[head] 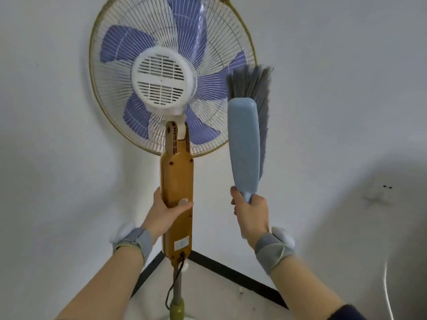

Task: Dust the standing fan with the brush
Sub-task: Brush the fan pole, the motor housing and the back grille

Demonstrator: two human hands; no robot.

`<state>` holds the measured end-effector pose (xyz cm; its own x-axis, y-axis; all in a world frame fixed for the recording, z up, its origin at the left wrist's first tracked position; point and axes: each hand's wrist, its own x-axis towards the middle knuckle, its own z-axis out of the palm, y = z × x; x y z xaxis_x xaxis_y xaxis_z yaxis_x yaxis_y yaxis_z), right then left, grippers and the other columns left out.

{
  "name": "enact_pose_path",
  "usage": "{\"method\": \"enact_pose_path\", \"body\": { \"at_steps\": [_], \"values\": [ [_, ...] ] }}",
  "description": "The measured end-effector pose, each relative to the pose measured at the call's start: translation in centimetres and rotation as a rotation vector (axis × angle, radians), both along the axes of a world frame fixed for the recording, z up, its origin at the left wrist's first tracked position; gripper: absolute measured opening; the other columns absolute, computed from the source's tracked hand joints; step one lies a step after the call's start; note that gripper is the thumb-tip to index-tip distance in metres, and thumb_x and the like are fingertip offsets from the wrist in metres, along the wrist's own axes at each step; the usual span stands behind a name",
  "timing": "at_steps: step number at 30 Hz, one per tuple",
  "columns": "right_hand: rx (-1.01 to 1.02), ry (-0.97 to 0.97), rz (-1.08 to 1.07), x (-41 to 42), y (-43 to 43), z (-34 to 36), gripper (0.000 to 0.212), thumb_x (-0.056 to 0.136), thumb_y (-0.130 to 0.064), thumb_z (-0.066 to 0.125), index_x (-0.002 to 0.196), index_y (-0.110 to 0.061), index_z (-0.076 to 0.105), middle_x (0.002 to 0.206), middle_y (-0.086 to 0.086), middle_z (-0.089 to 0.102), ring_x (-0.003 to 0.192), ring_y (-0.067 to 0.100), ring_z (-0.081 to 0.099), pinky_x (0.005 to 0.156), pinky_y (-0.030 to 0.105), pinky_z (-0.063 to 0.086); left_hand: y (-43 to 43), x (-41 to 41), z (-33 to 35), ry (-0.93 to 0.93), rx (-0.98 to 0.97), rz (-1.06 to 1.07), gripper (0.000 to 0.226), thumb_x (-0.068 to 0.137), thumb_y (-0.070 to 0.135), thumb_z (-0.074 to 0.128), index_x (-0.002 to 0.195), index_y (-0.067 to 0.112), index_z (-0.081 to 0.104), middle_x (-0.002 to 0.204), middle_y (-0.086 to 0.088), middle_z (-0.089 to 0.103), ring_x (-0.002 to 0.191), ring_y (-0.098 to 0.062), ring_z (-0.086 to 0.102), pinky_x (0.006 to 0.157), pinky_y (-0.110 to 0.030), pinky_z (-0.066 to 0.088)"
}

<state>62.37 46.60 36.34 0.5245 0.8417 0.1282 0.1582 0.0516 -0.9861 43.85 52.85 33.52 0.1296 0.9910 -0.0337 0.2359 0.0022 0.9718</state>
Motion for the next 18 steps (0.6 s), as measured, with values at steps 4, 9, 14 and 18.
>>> {"method": "enact_pose_path", "body": {
  "at_steps": [4,9,14,18],
  "values": [
    [0.084,0.048,0.144,-1.3,1.3,-2.0,0.027,0.085,-0.029,0.068,0.083,-0.002,0.065,0.066,0.008,0.064,0.049,0.015,0.058,0.054,0.025,0.055,1.1,0.2,-5.9,0.046,0.112,0.065,0.083,0.077,0.043,0.077,0.14,0.028,0.025,0.131,0.001,0.051,0.115,-0.027,0.055,0.095,-0.046,0.051],
    [0.181,-0.068,0.095,-1.8,3.0,-5.3,0.032,0.085,-0.036,0.066,0.096,-0.006,0.062,0.07,0.005,0.063,0.052,0.013,0.056,0.051,0.02,0.051,1.5,0.6,-12.8,0.039,0.205,0.046,0.079,0.075,0.045,0.078,0.135,0.026,0.031,0.123,0.001,0.055,0.106,-0.022,0.058,0.087,-0.037,0.053],
    [0.06,-0.169,0.123,-2.7,3.3,-7.6,0.035,0.082,-0.049,0.064,0.091,-0.017,0.054,0.076,0.005,0.061,0.062,0.016,0.058,0.062,0.031,0.055,1.2,0.9,-14.8,0.128,0.306,0.083,0.071,0.075,0.058,0.072,0.13,0.026,0.041,0.115,0.004,0.06,0.099,-0.02,0.061,0.079,-0.029,0.052],
    [0.039,-0.2,0.096,-3.0,3.1,-6.4,0.048,0.077,-0.054,0.068,0.098,-0.013,0.053,0.079,0.01,0.067,0.063,0.017,0.062,0.066,0.031,0.058,0.6,1.1,-14.7,0.189,0.284,0.059,0.063,0.077,0.057,0.069,0.126,0.024,0.045,0.113,0.003,0.062,0.096,-0.018,0.061,0.075,-0.025,0.047]
  ]
}}
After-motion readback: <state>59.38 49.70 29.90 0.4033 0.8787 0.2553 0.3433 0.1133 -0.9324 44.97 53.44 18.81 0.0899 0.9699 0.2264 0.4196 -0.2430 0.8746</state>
